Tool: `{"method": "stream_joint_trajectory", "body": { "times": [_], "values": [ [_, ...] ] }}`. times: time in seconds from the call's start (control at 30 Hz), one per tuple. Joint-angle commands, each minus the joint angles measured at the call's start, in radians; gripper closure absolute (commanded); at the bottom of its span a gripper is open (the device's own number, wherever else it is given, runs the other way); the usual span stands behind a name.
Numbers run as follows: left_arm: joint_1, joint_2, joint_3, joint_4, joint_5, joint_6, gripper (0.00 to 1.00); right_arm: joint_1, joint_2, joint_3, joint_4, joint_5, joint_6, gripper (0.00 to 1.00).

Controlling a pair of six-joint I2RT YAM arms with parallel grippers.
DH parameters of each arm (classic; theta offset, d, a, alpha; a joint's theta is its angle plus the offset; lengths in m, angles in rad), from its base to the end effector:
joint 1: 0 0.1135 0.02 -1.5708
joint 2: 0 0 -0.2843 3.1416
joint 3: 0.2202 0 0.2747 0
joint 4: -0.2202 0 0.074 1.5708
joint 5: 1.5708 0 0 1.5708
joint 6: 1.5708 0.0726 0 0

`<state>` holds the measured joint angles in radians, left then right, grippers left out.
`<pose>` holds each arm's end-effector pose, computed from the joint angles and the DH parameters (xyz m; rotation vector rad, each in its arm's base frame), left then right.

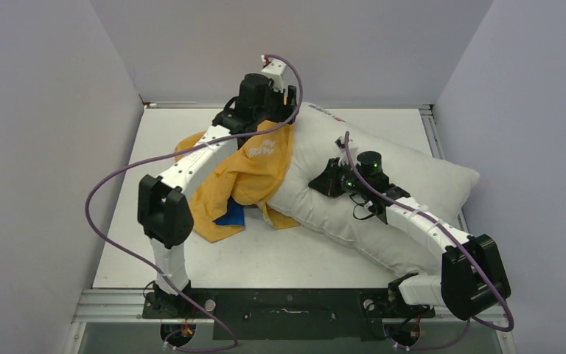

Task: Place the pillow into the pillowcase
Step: Stuff the pillow into the pillowcase.

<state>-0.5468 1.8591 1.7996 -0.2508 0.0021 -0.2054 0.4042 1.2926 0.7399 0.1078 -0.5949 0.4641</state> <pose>0.4369 -0.2661 0.3853 0.3266 1.8860 -0.5147 0.2807 0.1643 0.2395 -0.3408 2.0968 1.1337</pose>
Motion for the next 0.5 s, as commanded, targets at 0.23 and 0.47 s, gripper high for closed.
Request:
{"method": "stream_joint_trajectory", "body": {
  "times": [0.23, 0.47],
  "values": [
    [0.011, 0.348, 0.435, -0.088, 0.089, -0.044, 0.77, 0.008, -0.041, 0.021, -0.105, 0.054, -0.051, 0.95],
    [0.011, 0.318, 0.363, 0.102, 0.018, -0.085, 1.0, 0.009, -0.017, 0.014, -0.105, 0.039, -0.064, 0.95]
  ]
}}
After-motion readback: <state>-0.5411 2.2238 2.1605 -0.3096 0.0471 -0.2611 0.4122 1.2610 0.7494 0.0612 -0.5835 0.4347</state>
